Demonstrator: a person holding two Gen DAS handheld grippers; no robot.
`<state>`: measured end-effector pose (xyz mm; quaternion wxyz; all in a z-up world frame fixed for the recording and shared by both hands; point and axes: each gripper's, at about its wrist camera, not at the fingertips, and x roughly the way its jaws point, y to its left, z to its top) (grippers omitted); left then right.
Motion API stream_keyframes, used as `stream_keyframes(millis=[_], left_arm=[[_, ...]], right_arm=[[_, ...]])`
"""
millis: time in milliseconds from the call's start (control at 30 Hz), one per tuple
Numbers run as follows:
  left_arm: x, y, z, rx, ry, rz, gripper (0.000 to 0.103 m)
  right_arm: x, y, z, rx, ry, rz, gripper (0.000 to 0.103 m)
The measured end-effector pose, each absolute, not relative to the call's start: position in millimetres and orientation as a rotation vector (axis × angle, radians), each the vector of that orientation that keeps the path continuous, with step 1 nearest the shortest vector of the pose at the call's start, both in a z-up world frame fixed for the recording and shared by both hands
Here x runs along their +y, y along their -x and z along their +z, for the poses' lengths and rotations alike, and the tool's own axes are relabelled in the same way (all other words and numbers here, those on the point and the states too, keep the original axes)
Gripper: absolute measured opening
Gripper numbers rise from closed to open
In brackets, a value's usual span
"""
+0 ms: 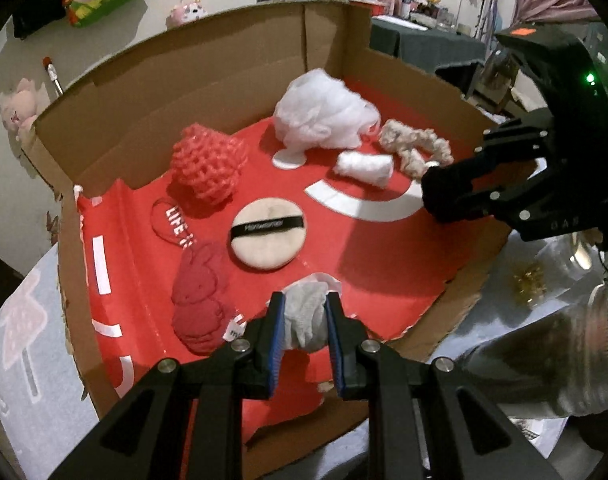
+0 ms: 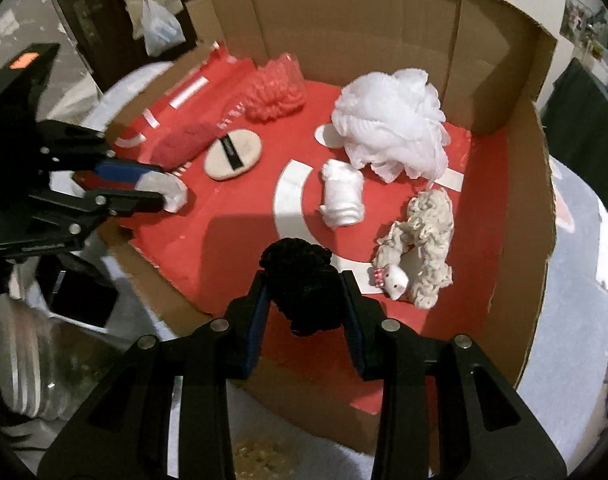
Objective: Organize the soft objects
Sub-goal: 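Lower both items into the box and open both tools to release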
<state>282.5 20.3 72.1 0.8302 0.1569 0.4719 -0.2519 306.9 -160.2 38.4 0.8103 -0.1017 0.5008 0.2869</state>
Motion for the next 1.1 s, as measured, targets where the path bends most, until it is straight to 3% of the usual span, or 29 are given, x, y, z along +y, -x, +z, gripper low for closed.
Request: stream_keyframes(millis=[467,600,733,833,933,1100], left_arm=[[31.4,-291.5,56.5,1.056,-0.349,-0.506,0.022],[32.3,-292.5,56.0,1.052,-0.348,-0.496,0.022],[29.5,-291.6,55.6,1.048,-0.351,-0.493,0.025],[29.1,-291.2,55.8,1.045,-0.35,-0.485,0.031],[29.7,-289.0,59.5,1.039,-0.337,-0.483,0.037],[33.4,-285.4,71.7,0.996,-0.301,-0.477,0.054]], right_arm=[[-160.5,-315.6,26.8,1.136,0.26,0.578,0.034],[-160.6,-316.0,26.7,1.14,0.266,0.568,0.041],[-156.3,-318.1,21.5,1.15,0.266,0.559,0.042],[-157.6,-317.8,22.4,1.147,0.257,0.557,0.042],[-160.7,-316.8,25.5,1.143,0.244,0.557,0.049],[-164.2,-314.0,32.6,1.127,0.232,0.556,0.055]])
